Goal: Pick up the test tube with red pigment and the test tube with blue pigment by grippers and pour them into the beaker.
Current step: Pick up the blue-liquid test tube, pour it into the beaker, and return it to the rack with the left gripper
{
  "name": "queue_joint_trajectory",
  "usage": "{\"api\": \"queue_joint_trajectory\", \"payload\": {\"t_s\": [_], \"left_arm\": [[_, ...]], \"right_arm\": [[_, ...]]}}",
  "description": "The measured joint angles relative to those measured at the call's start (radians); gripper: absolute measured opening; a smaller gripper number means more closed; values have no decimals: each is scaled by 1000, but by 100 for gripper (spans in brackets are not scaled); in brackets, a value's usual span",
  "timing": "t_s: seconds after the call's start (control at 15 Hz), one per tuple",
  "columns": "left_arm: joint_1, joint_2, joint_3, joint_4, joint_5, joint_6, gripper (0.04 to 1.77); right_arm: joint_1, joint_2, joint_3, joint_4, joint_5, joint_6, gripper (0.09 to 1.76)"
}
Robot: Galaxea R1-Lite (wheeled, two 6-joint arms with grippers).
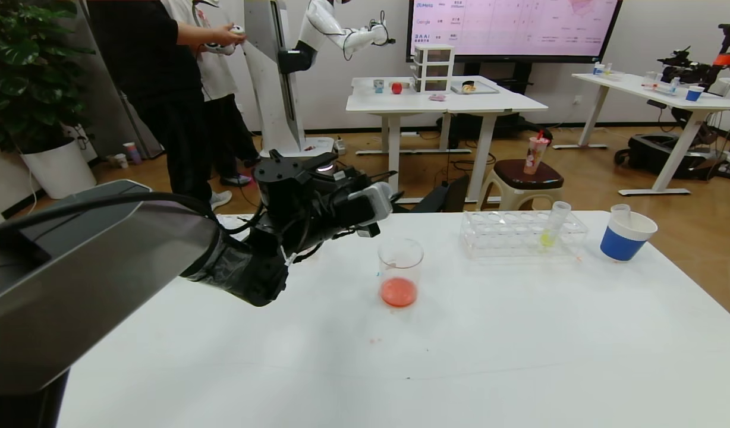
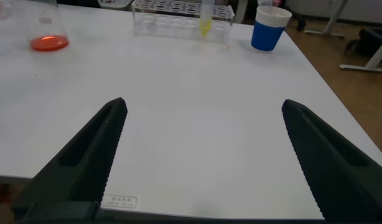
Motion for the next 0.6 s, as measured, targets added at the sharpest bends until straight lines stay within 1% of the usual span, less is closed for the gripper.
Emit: {"api": "queue_joint_trajectory", "payload": {"t_s": [0.13,0.27,0.47,0.6], "left_arm": [[13,31,-48,0,-63,77,53],[25,69,-102,-1,-138,157,53],[33,114,-145,-3,-211,265,53],[36,142,-176,-3,-250,317,53]], "right_arm": [[0,0,0,0,0,0,174],[0,0,0,0,0,0,174],[0,0,0,0,0,0,174],[0,0,0,0,0,0,174]]}}
